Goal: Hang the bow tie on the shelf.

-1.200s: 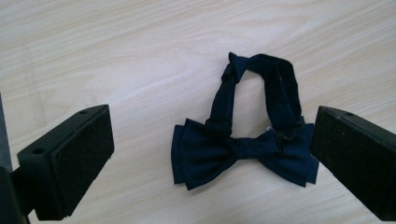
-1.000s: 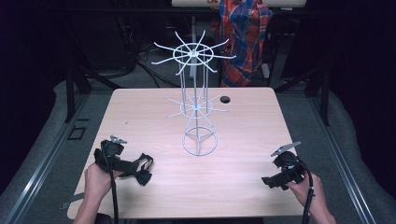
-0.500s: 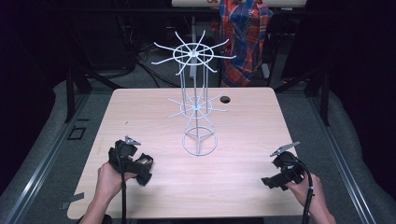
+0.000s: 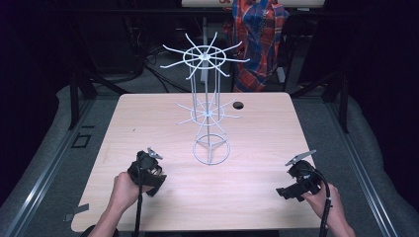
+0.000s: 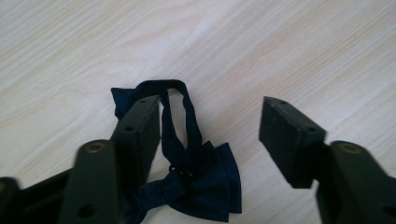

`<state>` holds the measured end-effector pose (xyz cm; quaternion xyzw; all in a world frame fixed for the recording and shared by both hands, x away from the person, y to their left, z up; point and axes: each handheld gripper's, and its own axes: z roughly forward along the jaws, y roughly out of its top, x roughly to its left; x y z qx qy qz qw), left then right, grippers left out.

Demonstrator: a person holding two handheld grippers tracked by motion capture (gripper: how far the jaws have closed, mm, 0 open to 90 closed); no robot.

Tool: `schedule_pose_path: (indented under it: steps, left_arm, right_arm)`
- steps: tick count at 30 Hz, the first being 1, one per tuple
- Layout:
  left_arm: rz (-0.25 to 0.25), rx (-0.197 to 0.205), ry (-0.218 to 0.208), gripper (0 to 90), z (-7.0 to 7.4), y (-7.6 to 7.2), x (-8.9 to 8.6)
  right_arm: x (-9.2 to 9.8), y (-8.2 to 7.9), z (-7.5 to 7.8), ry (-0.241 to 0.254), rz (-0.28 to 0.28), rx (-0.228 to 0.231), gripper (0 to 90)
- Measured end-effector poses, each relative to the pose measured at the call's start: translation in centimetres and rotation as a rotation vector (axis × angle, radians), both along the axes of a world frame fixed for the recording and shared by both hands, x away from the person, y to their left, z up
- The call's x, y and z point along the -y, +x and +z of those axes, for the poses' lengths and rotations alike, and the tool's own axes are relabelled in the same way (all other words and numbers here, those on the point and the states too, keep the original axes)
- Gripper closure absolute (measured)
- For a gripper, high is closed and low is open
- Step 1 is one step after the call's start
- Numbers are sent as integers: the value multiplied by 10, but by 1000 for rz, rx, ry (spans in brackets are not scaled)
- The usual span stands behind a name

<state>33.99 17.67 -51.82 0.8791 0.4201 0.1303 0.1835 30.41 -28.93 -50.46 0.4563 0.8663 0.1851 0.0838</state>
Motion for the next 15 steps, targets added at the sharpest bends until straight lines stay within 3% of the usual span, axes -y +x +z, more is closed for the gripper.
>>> schedule_pose_path:
  steps: [3, 8, 15]
  left_arm:
    - [6, -14, 42, 563, -4, 3, 5]
    - [23, -45, 57, 677, -10, 12, 7]
    - [25, -70, 93, 719, -17, 20, 9]
  right_arm:
    - [0, 0, 0, 1, 1, 0, 100]
    - [0, 0, 0, 0, 1, -1, 104]
    - [0, 0, 0, -11, 6, -6, 109]
